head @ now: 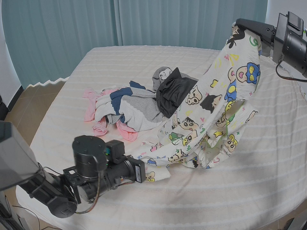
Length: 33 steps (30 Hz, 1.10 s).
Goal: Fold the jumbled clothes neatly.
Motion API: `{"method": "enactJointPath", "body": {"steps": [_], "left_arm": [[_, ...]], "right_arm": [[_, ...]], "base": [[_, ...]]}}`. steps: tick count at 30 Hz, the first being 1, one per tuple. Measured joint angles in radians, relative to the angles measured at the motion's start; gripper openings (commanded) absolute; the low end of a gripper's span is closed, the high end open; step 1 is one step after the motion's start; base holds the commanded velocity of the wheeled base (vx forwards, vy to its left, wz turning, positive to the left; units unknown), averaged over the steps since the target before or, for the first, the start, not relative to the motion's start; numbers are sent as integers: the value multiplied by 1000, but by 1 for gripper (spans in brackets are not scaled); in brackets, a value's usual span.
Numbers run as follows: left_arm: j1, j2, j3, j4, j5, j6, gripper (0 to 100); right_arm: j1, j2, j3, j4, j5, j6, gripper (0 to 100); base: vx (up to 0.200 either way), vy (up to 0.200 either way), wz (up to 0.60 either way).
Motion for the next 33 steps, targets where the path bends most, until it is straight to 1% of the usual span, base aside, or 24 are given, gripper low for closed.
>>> {"method": "enactJointPath", "body": {"steps": [5, 8, 12, 15, 19, 21, 26, 28, 31, 33], "left_arm": [[74, -139, 12, 3, -1, 0, 0], [141, -234, -1, 7, -2, 0, 0], [210, -336, -60, 34, -3, 2, 0], [241, -403, -127, 113, -3, 5, 0], [258, -466, -208, 186, -2, 12, 0], [262, -501, -249, 214, -1, 34, 0], [262, -547, -292, 229, 3, 105, 0], [260, -559, -299, 230, 5, 116, 0], [256, -574, -304, 233, 7, 159, 0], [246, -588, -306, 233, 9, 171, 0]], "right_arm": [[-81, -25, 45, -5, 2, -1, 0], [-130, -37, 61, -8, 0, -2, 0], [-189, -59, 71, -19, 0, -4, 0], [-221, -84, 74, -22, 1, -6, 0], [-240, -117, 77, -25, 3, -9, 0], [-246, -141, 78, -25, 4, -10, 0], [-247, -171, 84, -23, 12, -11, 0], [-247, -179, 88, -23, 14, -10, 0], [-247, -186, 96, -24, 18, -5, 0], [-247, -189, 99, -25, 30, -2, 0]], "base": [[0, 0, 0], [0, 0, 0], [0, 0, 0], [0, 0, 0], [0, 0, 0], [0, 0, 0], [0, 0, 0], [0, 0, 0], [0, 0, 0], [0, 0, 0]]}}
